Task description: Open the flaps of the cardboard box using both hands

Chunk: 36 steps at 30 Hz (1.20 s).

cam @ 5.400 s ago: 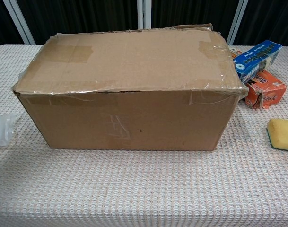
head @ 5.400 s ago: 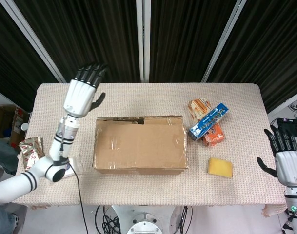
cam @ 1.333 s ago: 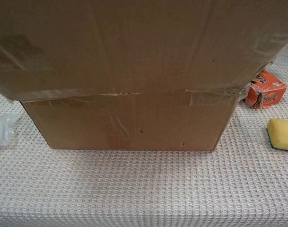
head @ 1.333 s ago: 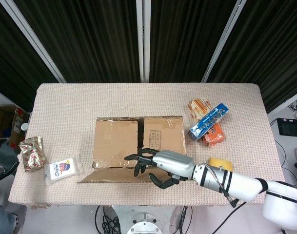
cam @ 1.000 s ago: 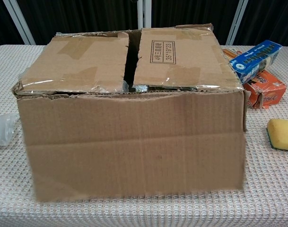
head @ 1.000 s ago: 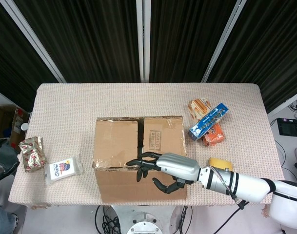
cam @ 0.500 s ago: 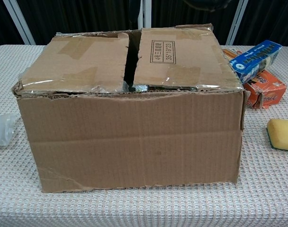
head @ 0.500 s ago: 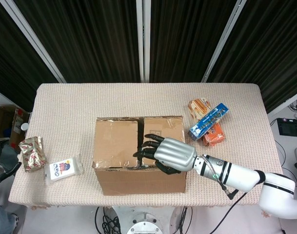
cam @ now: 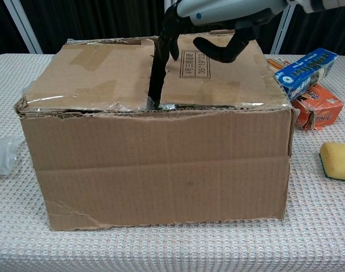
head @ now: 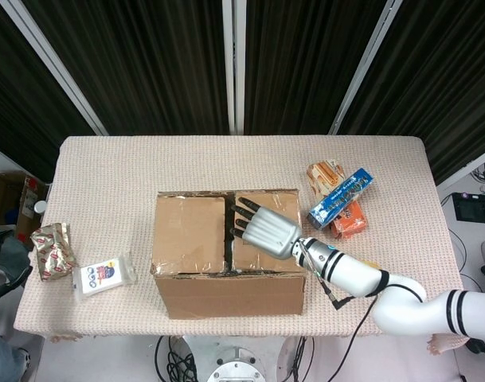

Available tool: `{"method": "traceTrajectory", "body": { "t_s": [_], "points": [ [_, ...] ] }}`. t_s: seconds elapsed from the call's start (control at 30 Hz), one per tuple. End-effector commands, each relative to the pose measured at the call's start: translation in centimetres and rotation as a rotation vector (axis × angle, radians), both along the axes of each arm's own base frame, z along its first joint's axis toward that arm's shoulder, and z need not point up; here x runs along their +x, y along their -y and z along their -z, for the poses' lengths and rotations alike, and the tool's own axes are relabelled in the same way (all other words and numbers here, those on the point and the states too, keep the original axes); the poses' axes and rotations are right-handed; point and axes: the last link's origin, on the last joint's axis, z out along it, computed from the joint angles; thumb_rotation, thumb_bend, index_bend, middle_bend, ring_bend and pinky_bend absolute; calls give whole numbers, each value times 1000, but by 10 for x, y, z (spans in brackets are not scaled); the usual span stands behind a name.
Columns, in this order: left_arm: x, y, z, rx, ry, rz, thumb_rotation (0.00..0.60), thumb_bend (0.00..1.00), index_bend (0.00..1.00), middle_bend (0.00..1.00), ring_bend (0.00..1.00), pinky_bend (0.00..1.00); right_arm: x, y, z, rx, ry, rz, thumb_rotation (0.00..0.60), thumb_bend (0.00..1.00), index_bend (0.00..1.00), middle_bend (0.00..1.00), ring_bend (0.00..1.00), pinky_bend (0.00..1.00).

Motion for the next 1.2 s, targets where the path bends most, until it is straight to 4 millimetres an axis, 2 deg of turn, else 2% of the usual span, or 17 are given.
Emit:
{"method": "traceTrajectory", "body": {
  "t_s": [0.03, 0.27, 0.43, 0.53, 0.7, 0.77, 1.0, 1.2],
  "points": [
    [0, 0, 0, -1, -1, 2, 0, 0, 125, 120, 74, 152, 11, -3, 17, 5, -9, -20, 600, 814, 244, 203, 0, 0],
    [-2, 0, -3, 6, -5, -2, 0, 0, 125, 120, 74, 152, 15, -4, 23, 12, 16, -27, 600, 825, 204, 156, 0, 0],
    [-3, 0, -4, 7, -3, -2, 0, 0, 125, 120, 74, 153, 11, -2, 21, 13, -3, -11, 600, 825, 210, 177, 0, 0],
    [-2, 0, -3, 5, -2, 0, 0, 0, 125, 120, 74, 153, 10, -2, 18, 10, -9, -1, 600, 825, 251, 220, 0, 0],
    [-2, -2, -2, -1, -1, 2, 0, 0, 125, 120, 74, 153, 7, -4, 11, 8, -20, 13, 600, 825, 433, 355, 0, 0],
    [-1, -2, -2, -2, 0, 4, 0, 0, 125, 120, 74, 153, 5, -3, 8, 8, -36, 25, 600, 825, 474, 383, 0, 0],
    [1, -3, -2, -1, -5, 10, 0, 0, 125, 120, 74, 153, 10, -4, -9, -21, 9, 40, 600, 824, 500, 390, 0, 0],
    [3, -4, -4, -3, -2, 10, 0, 0, 125, 120, 74, 153, 15, -8, -38, -45, 77, 57, 600, 825, 499, 415, 0, 0]
  ]
}}
